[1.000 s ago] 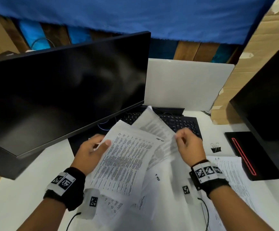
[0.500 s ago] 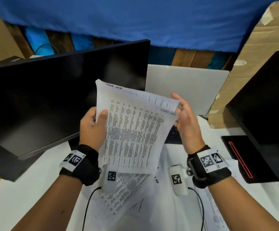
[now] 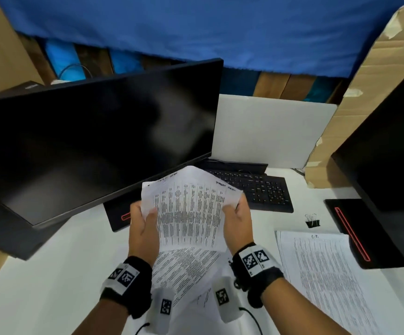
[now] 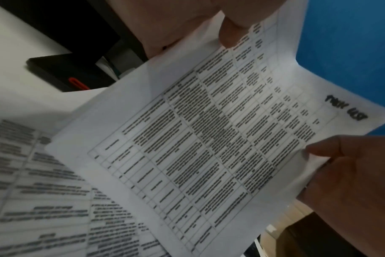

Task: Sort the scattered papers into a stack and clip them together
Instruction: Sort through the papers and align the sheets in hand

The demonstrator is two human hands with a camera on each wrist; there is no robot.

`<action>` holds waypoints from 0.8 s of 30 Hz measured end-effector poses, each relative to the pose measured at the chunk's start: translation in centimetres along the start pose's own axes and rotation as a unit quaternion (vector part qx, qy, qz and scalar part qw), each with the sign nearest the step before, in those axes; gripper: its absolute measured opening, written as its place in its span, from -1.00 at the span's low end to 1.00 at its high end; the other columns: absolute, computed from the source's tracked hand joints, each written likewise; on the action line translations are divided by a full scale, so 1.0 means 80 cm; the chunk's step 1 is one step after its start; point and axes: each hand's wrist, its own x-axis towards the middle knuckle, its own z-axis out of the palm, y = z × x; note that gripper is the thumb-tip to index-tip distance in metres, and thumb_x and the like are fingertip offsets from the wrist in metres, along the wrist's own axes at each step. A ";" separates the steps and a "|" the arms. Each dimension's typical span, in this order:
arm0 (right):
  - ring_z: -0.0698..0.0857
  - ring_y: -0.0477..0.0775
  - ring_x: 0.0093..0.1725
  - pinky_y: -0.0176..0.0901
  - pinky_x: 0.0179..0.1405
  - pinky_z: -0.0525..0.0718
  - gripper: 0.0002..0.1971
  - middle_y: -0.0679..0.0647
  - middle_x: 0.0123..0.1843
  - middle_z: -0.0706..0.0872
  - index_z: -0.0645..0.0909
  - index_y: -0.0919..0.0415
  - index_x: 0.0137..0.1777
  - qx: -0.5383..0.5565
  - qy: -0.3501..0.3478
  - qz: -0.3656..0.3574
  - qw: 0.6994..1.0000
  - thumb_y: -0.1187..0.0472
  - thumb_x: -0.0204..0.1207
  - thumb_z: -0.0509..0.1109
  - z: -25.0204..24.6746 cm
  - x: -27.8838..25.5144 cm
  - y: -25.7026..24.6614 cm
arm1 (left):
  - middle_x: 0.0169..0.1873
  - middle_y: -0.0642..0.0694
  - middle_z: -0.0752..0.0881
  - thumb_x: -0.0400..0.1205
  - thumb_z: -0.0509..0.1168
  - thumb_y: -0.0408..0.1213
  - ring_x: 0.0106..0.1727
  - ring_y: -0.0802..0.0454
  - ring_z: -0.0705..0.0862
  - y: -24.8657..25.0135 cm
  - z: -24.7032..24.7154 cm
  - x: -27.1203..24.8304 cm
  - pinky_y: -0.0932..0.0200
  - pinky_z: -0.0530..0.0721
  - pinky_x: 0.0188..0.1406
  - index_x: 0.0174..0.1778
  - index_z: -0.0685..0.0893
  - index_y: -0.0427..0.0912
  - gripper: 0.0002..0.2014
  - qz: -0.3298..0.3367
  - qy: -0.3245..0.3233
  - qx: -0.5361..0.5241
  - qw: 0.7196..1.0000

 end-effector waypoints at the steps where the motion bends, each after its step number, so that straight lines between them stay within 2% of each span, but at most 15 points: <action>1: 0.74 -0.03 0.08 -0.19 0.01 0.73 -0.64 0.01 0.10 0.75 0.49 0.17 0.34 0.002 -0.002 -0.004 1.000 0.43 0.60 0.11 0.001 -0.001 -0.001 | -0.04 0.10 0.69 0.77 0.09 -0.30 -0.05 0.19 0.71 0.000 0.000 -0.002 0.34 0.61 -0.22 0.02 0.46 0.16 -0.80 -0.001 0.004 -0.004 1.000; 3: 0.75 -0.14 0.01 -0.30 -0.10 0.71 -0.68 -0.03 0.04 0.76 0.52 0.20 0.25 0.019 -0.009 -0.030 0.999 0.46 0.61 0.11 0.001 0.000 -0.010 | -0.02 0.12 0.71 0.78 0.09 -0.30 -0.10 0.33 0.73 0.001 0.002 -0.002 0.33 0.70 -0.22 0.07 0.47 0.21 -0.77 -0.005 0.019 -0.021 1.000; 4: 0.75 -0.20 -0.03 -0.34 -0.13 0.69 -0.70 -0.04 0.02 0.76 0.53 0.21 0.23 0.034 -0.017 -0.036 0.999 0.47 0.62 0.10 0.000 -0.001 -0.016 | 0.01 0.14 0.70 0.78 0.09 -0.31 -0.07 0.37 0.73 0.001 0.002 -0.003 0.33 0.72 -0.16 0.14 0.48 0.20 -0.76 -0.008 0.024 -0.029 0.999; 6: 0.74 -0.31 -0.07 -0.42 -0.17 0.67 -0.69 -0.09 0.02 0.74 0.50 0.18 0.25 0.047 -0.032 -0.024 0.998 0.47 0.64 0.07 0.001 -0.006 -0.012 | 0.14 0.10 0.69 0.77 0.10 -0.30 0.14 0.26 0.70 -0.003 0.004 -0.005 0.20 0.70 0.13 0.33 0.45 0.08 -0.74 -0.025 0.023 -0.036 0.999; 7: 0.72 -0.35 -0.05 -0.49 -0.17 0.65 -0.67 -0.16 0.01 0.72 0.49 0.11 0.26 0.041 -0.035 -0.012 0.998 0.46 0.65 0.07 0.002 -0.010 -0.004 | 0.19 0.07 0.68 0.77 0.11 -0.29 0.23 0.15 0.67 -0.008 0.005 -0.008 0.11 0.64 0.25 0.36 0.44 0.04 -0.74 -0.034 0.017 -0.031 0.999; 8: 0.72 -0.33 -0.03 -0.54 -0.18 0.63 -0.65 -0.22 0.00 0.70 0.47 0.03 0.26 0.033 -0.032 -0.001 0.999 0.45 0.65 0.07 0.003 -0.014 0.005 | 0.17 0.09 0.68 0.77 0.11 -0.29 0.25 0.10 0.65 -0.012 0.006 -0.012 0.09 0.59 0.28 0.31 0.46 0.09 -0.76 -0.042 0.014 -0.028 0.999; 10: 0.71 -0.15 -0.06 -0.51 -0.24 0.65 -0.66 -0.15 -0.06 0.72 0.48 0.03 0.25 0.016 -0.019 0.013 1.000 0.43 0.66 0.07 0.002 -0.017 0.019 | 0.07 0.18 0.67 0.78 0.09 -0.31 0.12 0.24 0.65 -0.015 0.007 -0.016 0.23 0.56 0.14 0.12 0.45 0.26 -0.74 -0.053 0.017 -0.029 0.998; 12: 0.70 -0.24 -0.19 -0.41 -0.26 0.71 -0.67 -0.14 -0.12 0.72 0.50 0.05 0.20 0.017 -0.011 0.015 1.000 0.44 0.66 0.06 -0.002 -0.013 0.023 | 0.06 0.17 0.68 0.78 0.08 -0.30 0.08 0.28 0.64 -0.018 0.008 -0.016 0.31 0.55 -0.01 0.09 0.47 0.24 -0.74 -0.060 0.016 -0.018 0.998; 14: 0.70 -0.19 -0.26 -0.18 -0.20 0.72 -0.63 -0.17 -0.12 0.71 0.49 0.02 0.24 0.012 -0.009 0.025 1.000 0.45 0.65 0.05 -0.003 -0.011 0.024 | 0.10 0.14 0.69 0.77 0.08 -0.29 0.13 0.21 0.65 -0.025 0.008 -0.014 0.28 0.56 -0.03 0.14 0.50 0.18 -0.78 -0.072 0.017 -0.008 0.997; 15: 0.70 -0.16 -0.25 -0.15 -0.18 0.72 -0.61 -0.19 -0.10 0.70 0.49 -0.02 0.24 0.003 -0.009 0.030 1.000 0.45 0.64 0.05 -0.004 -0.010 0.026 | 0.09 0.15 0.69 0.77 0.08 -0.29 0.12 0.19 0.66 -0.028 0.010 -0.013 0.25 0.57 -0.04 0.11 0.51 0.16 -0.79 -0.081 0.021 -0.006 0.996; 17: 0.71 -0.28 -0.21 -0.32 -0.21 0.72 -0.59 -0.19 -0.05 0.71 0.49 -0.11 0.15 0.000 -0.003 0.027 1.000 0.46 0.62 0.08 -0.009 -0.007 0.024 | 0.03 0.12 0.69 0.76 0.09 -0.31 0.07 0.14 0.67 -0.020 0.020 -0.011 0.19 0.58 -0.08 0.08 0.52 0.02 -0.85 -0.079 0.022 -0.012 0.997; 20: 0.71 -0.29 -0.14 -0.51 -0.29 0.64 -0.73 -0.15 -0.04 0.71 0.49 0.05 0.12 -0.007 0.059 0.005 0.998 0.44 0.59 0.18 -0.043 0.007 0.012 | -0.07 0.06 0.67 0.74 0.12 -0.33 -0.04 0.12 0.63 0.005 0.052 -0.009 0.19 0.54 -0.14 0.10 0.48 -0.21 -0.91 -0.040 -0.001 0.003 0.999; 22: 0.71 -0.35 -0.16 -0.53 -0.30 0.63 -0.70 -0.16 -0.01 0.69 0.45 0.07 0.19 -0.028 0.122 -0.020 0.992 0.44 0.58 0.23 -0.087 0.013 0.007 | -0.22 0.04 0.62 0.73 0.13 -0.30 -0.24 0.11 0.56 0.007 0.084 -0.013 0.17 0.48 -0.26 0.07 0.48 -0.21 -0.92 -0.023 -0.043 0.042 0.998; 24: 0.73 -0.29 -0.10 -0.46 -0.19 0.69 -0.63 -0.16 0.04 0.70 0.43 -0.02 0.22 -0.045 0.183 -0.025 0.982 0.45 0.56 0.25 -0.142 0.016 0.010 | -0.36 0.04 0.54 0.73 0.14 -0.27 -0.38 0.10 0.47 -0.003 0.119 -0.023 0.18 0.41 -0.38 0.03 0.52 -0.17 -0.92 -0.017 -0.106 0.122 0.987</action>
